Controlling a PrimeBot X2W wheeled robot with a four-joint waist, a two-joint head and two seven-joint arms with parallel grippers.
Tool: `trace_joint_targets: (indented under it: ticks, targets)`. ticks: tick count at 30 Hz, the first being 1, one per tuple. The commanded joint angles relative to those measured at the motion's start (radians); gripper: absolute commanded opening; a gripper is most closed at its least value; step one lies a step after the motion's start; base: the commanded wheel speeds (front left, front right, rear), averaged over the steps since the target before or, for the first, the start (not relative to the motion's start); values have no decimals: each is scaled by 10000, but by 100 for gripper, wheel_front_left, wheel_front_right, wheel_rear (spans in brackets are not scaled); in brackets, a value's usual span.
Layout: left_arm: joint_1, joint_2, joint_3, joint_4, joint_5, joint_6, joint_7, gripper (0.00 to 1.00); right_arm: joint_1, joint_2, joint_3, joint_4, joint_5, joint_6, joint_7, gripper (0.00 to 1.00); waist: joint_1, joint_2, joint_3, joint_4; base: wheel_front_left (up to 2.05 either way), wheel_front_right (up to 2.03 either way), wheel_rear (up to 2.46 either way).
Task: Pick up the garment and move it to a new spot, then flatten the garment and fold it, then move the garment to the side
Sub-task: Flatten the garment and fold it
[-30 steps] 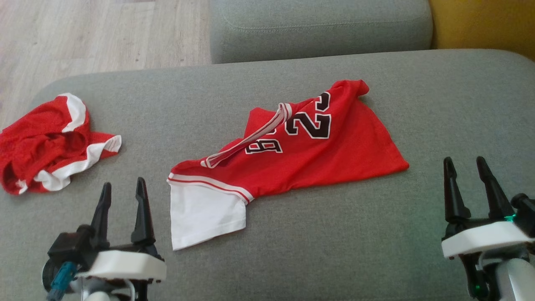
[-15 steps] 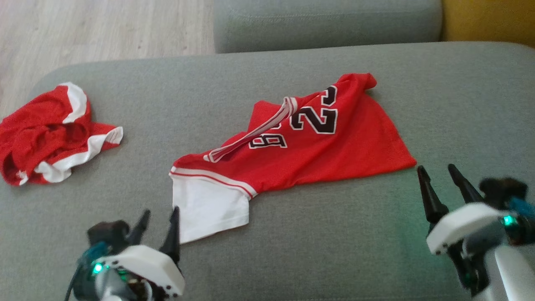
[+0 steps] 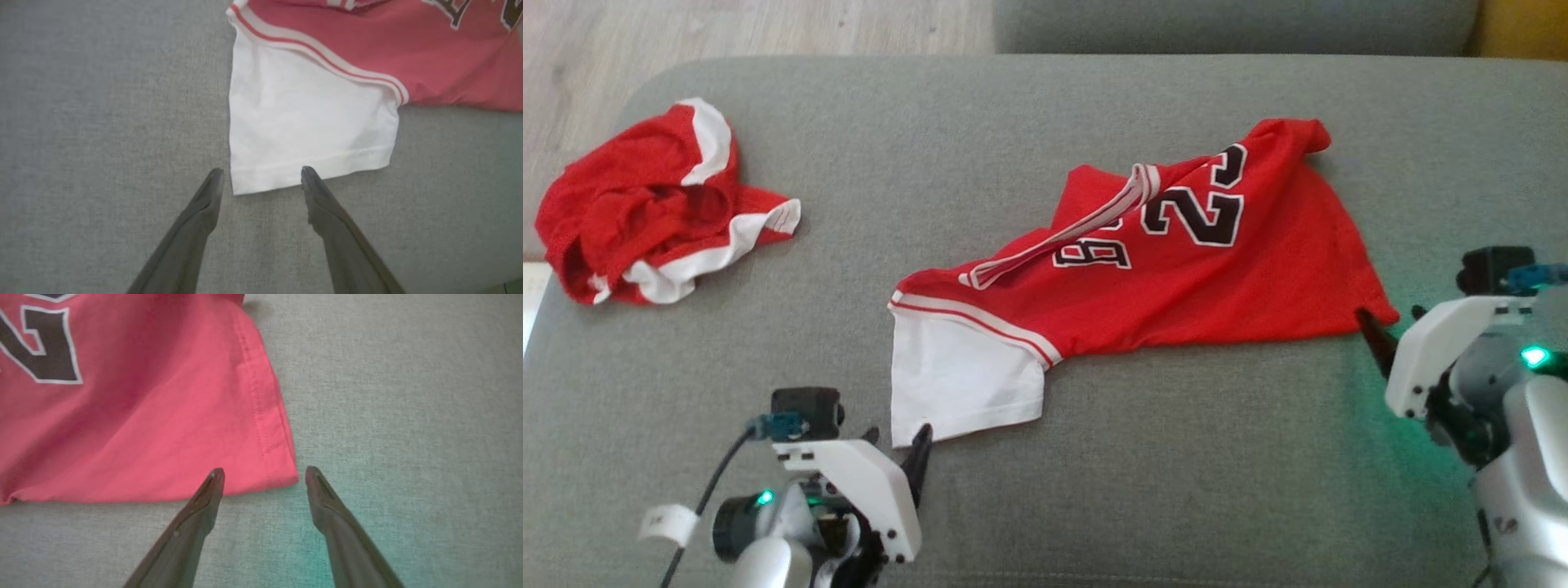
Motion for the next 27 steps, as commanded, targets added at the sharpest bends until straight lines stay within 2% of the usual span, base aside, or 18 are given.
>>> trace_joint_targets:
  ticks: [1,6,13,20,21,22,25,26,27]
  targets:
    - [-499,19,229,-302,-36,41,126,100,-547,-221,-21,-190,-114,-7,7,100,0,0,146,118,0,0,0]
    - [-748,-37,59,67,-117,86,363,100,-941,-182,-462,489,-355,-7,-161,100,0,0,445,247,0,0,0]
    - [-1055,-82,-67,557,-221,47,269,100,-1279,-91,-531,1326,-372,-7,-434,100,0,0,738,215,0,0,0]
    - [-1462,-57,-241,1317,-195,47,489,100,-1529,47,30,2001,35,-7,-425,100,0,0,912,118,0,0,0]
    - [-1483,-62,-257,1362,-215,43,499,100,-1527,68,170,2035,108,-7,-410,97,0,0,906,105,0,0,0]
    - [-1498,-67,-272,1403,-238,38,505,100,-1516,94,311,2047,183,-7,-412,82,0,0,891,94,0,0,0]
    - [-1493,-72,-366,1535,-285,-1,641,100,-1454,123,810,2099,488,-7,-355,28,0,0,825,69,0,0,0]
    - [-1482,-72,-392,1551,-296,-6,679,80,-1440,123,950,2087,596,-7,-398,0,0,0,800,62,0,0,0]
    - [-1467,-68,-407,1561,-307,-5,705,44,-1429,122,1062,2083,687,-7,-456,0,0,0,765,52,0,0,0]
